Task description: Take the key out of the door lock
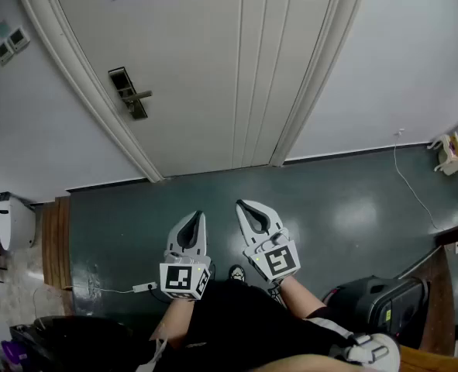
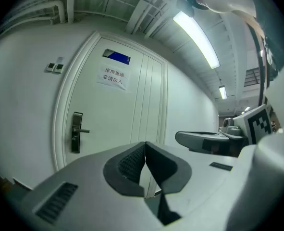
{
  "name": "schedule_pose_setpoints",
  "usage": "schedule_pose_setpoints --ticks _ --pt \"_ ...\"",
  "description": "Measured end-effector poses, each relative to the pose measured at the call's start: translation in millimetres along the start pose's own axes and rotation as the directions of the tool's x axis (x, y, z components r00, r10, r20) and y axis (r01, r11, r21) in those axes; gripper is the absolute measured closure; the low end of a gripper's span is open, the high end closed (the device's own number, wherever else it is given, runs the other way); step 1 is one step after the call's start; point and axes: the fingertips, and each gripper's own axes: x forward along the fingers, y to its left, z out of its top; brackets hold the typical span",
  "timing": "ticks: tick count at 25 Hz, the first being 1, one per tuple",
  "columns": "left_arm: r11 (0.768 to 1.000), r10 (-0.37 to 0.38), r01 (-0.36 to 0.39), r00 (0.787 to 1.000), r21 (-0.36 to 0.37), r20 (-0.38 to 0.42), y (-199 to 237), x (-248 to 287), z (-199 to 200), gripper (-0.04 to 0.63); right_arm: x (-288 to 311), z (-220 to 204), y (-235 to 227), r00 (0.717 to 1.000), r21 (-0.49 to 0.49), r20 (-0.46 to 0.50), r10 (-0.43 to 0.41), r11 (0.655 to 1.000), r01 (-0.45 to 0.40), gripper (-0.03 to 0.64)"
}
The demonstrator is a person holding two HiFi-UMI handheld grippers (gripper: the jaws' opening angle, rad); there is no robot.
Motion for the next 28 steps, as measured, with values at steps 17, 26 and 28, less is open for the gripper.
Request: schedule_pose_setpoints --ticks 17,26,28 --pt "0.996 0.083 -0.085 0.988 -0.010 -0.127 1 -7 -40 0.568 5 -38 -14 0.998 0.125 -0.013 0.065 0.990 -0.063 0.610" --pt "0.989 0.137 -0.144 0.982 -0.043 -0.127 46 20 -48 0.450 35 -54 -28 0.996 0.109 -0.047 0.069 0.992 -0.064 0.609" --pt "0.988 0.140 -0.147 0.983 -0.050 -0.115 59 31 -44 0.448 49 -53 -31 0.996 0.105 -0.046 0.072 0.992 -0.067 0.609"
